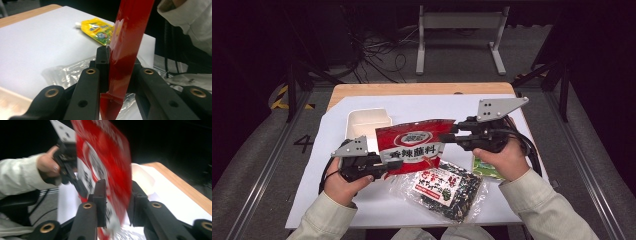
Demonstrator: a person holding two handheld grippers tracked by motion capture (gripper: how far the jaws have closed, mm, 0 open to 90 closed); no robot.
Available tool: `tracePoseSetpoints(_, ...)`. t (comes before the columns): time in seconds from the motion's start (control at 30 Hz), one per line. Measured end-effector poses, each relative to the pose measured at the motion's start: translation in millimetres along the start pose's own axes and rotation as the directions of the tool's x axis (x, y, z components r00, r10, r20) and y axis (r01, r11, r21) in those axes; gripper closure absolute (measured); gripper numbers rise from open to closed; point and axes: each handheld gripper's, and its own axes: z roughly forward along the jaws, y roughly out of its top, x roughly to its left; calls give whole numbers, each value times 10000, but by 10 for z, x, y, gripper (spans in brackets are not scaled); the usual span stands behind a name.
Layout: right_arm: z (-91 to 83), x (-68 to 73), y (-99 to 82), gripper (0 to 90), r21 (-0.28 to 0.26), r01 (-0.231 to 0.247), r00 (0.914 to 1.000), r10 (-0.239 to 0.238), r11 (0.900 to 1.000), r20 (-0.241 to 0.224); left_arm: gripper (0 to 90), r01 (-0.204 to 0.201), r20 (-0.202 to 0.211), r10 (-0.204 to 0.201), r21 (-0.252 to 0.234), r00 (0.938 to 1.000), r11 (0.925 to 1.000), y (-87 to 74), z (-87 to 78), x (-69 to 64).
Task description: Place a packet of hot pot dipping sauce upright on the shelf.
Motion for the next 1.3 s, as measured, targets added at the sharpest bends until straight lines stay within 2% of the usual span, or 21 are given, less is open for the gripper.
tracePoseSetpoints(0.2,-159,-89,-252,672,30,-522,9964,519,9986,669,788,-46,-450,31,-331,9990,9994,75,-153,119)
tracePoseSetpoints(0.5,-304,-130,-463,672,129,-927,9908,910,9956,998,789,-15,-860,-21,-414,9963,9991,132,-264,324)
tracePoseSetpoints(0.53,-315,-130,-480,672,133,-952,9902,933,9954,1037,789,-151,-963,108,-440,9953,9989,147,-281,354)
tracePoseSetpoints(0.67,-370,-139,-569,672,58,-1127,9861,1111,9936,1237,789,-249,-1087,177,-650,9939,9976,191,-349,423)
tracePoseSetpoints(0.77,-388,-134,-630,672,6,-1214,9835,1202,9926,1354,789,-106,-1204,5,-834,9927,9965,216,-408,485)
tracePoseSetpoints(0.9,-401,-112,-709,667,110,-1203,9800,1170,9927,1608,789,-286,-1445,176,-739,9893,9969,244,-451,573)
tracePoseSetpoints(1.0,-406,-108,-764,666,-39,-1345,9770,1333,9909,1665,789,-342,-1587,234,-655,9871,9973,264,-461,639)
tracePoseSetpoints(1.1,-393,-94,-823,664,-159,-1411,9753,1417,9899,1695,789,-163,-1704,45,-683,9854,9975,277,-470,701)
tracePoseSetpoints(1.27,-378,-93,-879,663,-91,-1469,9728,1462,9891,1796,789,-208,-1951,68,-700,9808,9973,290,-482,822)
tracePoseSetpoints(1.3,-381,-92,-878,663,-104,-1458,9723,1452,9893,1831,789,-104,-1966,-45,-747,9805,9972,289,-479,843)
